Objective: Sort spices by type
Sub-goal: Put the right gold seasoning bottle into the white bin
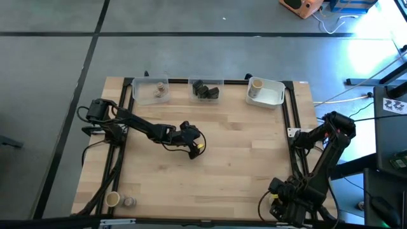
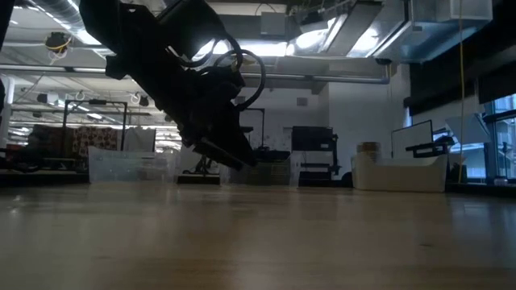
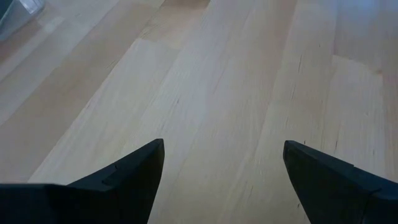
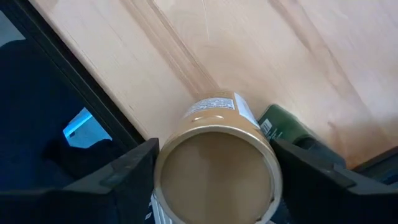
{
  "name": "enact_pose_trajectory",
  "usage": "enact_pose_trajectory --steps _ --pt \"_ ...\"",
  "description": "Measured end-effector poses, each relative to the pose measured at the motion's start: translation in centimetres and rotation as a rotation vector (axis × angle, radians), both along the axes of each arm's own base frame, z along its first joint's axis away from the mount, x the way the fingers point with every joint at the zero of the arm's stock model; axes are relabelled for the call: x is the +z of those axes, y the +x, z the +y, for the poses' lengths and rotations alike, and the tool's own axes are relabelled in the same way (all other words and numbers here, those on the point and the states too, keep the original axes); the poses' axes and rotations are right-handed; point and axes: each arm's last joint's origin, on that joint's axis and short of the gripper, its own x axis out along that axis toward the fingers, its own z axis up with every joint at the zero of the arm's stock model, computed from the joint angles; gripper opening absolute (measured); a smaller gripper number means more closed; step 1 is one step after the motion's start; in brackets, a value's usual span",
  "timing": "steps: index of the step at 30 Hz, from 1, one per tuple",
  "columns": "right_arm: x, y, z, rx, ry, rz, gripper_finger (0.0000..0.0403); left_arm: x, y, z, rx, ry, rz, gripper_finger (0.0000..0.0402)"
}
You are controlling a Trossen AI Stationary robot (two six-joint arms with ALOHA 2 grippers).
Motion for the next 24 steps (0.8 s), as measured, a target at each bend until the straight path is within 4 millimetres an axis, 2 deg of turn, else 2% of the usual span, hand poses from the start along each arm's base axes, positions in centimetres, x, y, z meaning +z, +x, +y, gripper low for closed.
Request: enact_pose_trajectory --steps 4,14,18,24 --pt "0.3 0.5 -0.6 0.015 -0.016 -0.022 0.0283 0.0 0.0 0.0 0.000 0.000 0.000 0.0312" --pt "2.0 2.2 -4.3 0.072 -0.106 -0.018 0.0279 0.0 0.0 0.0 0.000 0.000 0.003 0.0312" --pt "3.2 2.7 -6.5 0.081 -0.169 -0.062 0.0279 0.0 0.0 0.0 0.000 0.000 0.004 0.0312" --pt "4.9 3.1 -10.8 0.068 -0.318 -0.062 0.0279 0.0 0.0 0.0 0.000 0.000 0.004 0.0312"
